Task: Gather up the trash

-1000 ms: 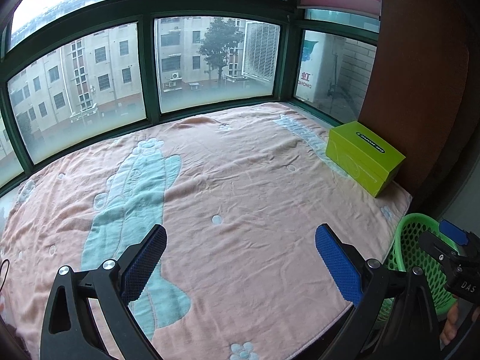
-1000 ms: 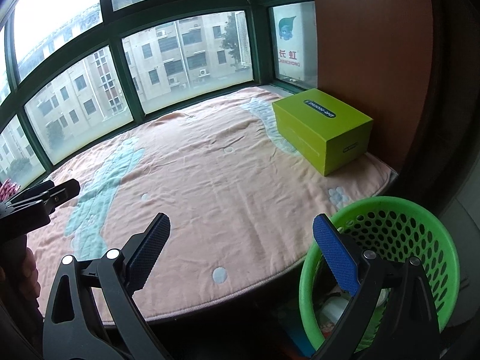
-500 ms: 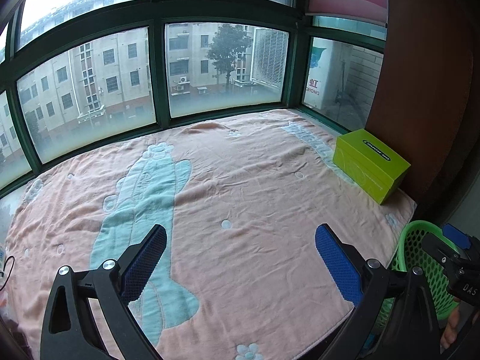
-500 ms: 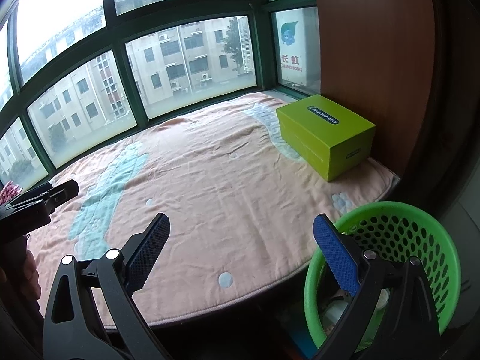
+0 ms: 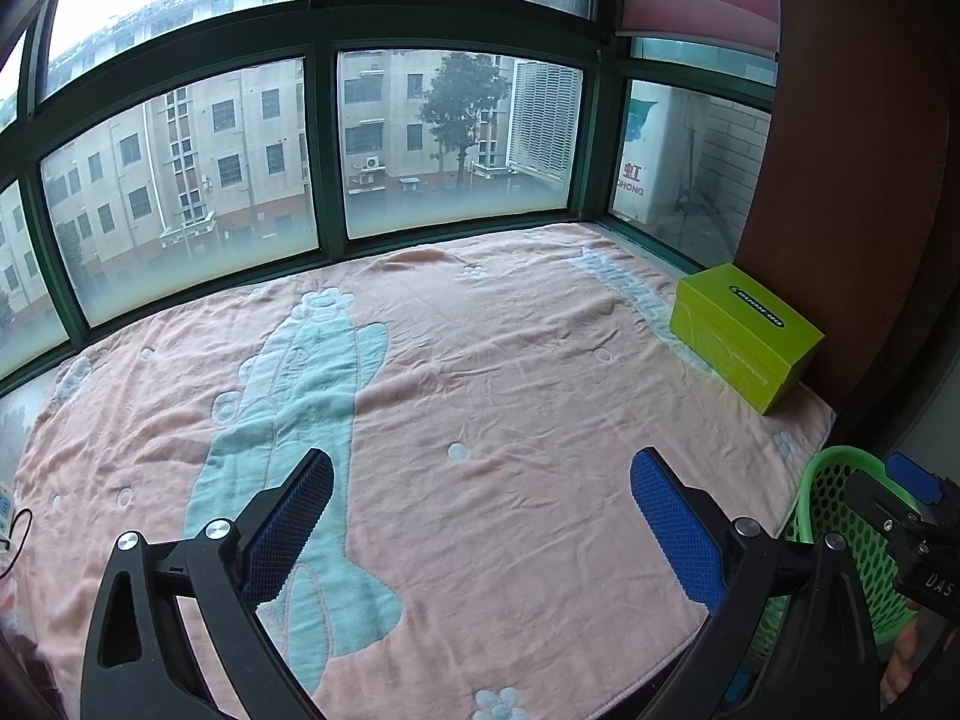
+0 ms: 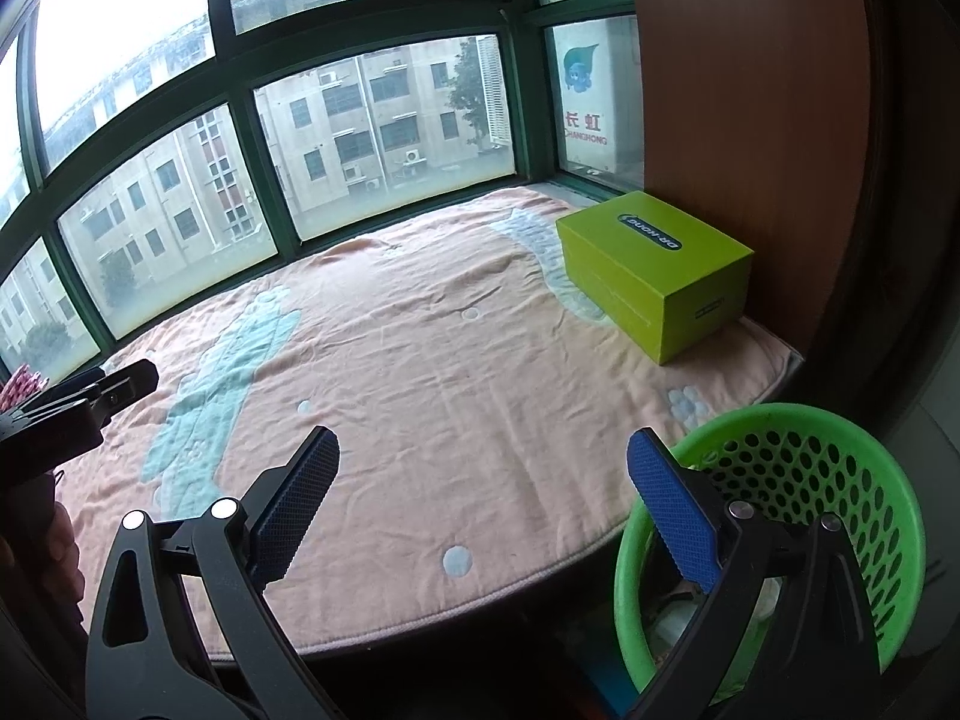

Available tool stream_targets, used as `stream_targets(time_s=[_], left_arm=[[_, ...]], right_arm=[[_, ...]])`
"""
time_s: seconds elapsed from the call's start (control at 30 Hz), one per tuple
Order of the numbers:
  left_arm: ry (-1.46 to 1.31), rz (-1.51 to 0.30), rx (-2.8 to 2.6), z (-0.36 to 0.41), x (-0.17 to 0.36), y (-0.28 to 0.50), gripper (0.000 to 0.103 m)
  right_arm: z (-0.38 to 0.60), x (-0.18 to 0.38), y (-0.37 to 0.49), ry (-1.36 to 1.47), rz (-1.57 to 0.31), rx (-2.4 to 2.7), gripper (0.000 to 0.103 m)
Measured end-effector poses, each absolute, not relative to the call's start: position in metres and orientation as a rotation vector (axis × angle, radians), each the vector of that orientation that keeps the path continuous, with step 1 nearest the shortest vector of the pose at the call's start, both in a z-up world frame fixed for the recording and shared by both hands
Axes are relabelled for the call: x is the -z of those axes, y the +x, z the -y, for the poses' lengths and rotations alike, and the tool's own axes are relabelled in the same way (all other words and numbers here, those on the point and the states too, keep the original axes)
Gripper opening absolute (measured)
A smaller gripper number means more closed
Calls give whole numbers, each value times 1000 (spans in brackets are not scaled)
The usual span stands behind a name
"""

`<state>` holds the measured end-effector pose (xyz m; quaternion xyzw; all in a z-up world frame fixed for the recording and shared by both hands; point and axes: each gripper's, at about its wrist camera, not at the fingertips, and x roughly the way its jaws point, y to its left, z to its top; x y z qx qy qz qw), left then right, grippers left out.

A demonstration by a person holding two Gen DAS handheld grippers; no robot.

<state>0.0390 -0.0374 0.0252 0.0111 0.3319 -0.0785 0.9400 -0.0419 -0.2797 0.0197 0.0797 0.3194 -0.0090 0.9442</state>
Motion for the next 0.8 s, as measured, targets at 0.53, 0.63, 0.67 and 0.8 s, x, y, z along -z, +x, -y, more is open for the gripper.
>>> stream_targets(time_s=[0.53, 0.63, 0.67, 0.8], left_arm=[[11, -681, 131, 31, -24, 41, 96], [9, -684, 133, 29, -25, 41, 96], [7, -682, 129, 29, -25, 41, 96], [2, -680, 122, 24, -25, 41, 96]], right_arm=[[275, -18, -40, 165, -655, 8, 96], [272, -17, -38, 163, -654, 3, 96], [271, -17, -38, 165, -655, -1, 96], [267, -17, -36, 158, -653, -10, 96]])
